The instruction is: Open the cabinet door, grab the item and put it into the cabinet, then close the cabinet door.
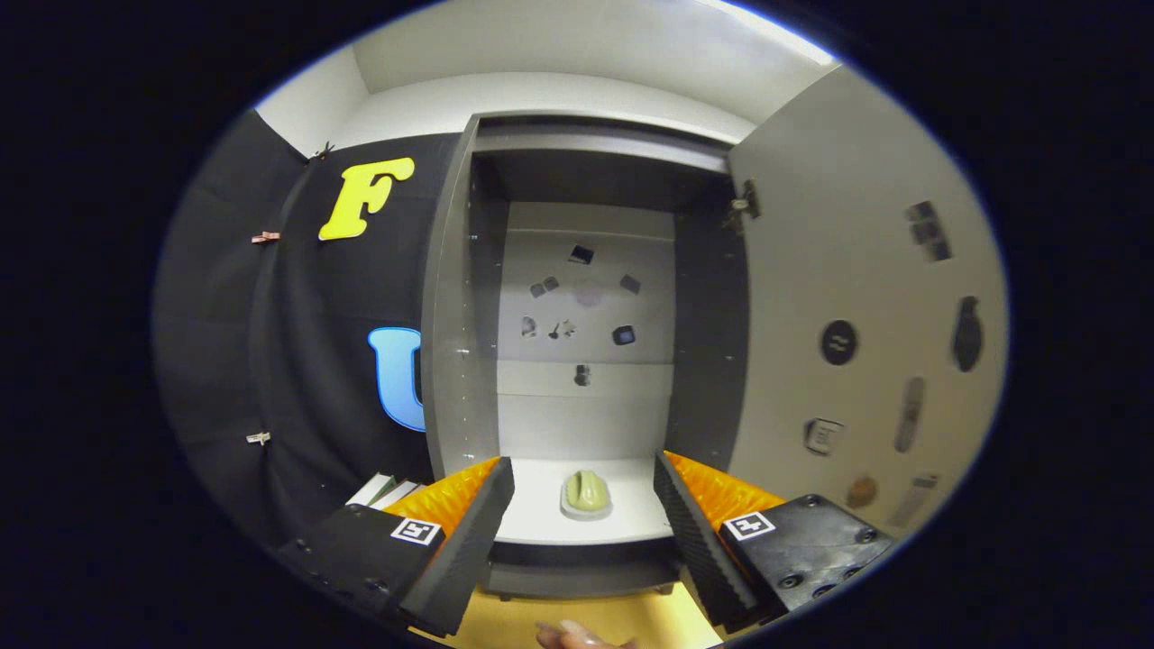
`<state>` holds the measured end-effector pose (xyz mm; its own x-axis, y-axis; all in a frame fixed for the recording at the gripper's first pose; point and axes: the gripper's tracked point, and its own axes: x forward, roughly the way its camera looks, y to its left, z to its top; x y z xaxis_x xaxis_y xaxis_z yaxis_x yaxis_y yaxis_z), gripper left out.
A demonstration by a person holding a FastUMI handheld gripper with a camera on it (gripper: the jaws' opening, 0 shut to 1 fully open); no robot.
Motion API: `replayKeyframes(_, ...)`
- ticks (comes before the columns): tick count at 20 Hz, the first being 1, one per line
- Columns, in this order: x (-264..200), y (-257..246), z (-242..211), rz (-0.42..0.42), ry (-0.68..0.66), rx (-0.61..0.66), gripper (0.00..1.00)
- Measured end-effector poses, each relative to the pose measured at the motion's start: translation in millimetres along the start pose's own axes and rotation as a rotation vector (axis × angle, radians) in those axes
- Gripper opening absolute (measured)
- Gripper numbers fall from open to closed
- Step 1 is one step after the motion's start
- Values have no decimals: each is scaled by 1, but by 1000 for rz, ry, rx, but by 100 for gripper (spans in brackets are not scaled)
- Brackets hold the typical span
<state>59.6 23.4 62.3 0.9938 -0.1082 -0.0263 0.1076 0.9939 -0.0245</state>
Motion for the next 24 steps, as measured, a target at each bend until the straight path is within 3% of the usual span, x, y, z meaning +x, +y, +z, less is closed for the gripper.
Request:
replayKeyframes(2, -37, -13, -3, -39, 20, 18, 98)
replayKeyframes(7, -108, -49, -2, -31, 51, 69, 98)
replayKeyframes(13, -193, -141, 11, -15, 13, 15, 98)
replayKeyframes(19, -215, -241, 6, -24, 16, 6, 98)
replayKeyframes(24, -193, -303, 3, -58, 8, 47, 98)
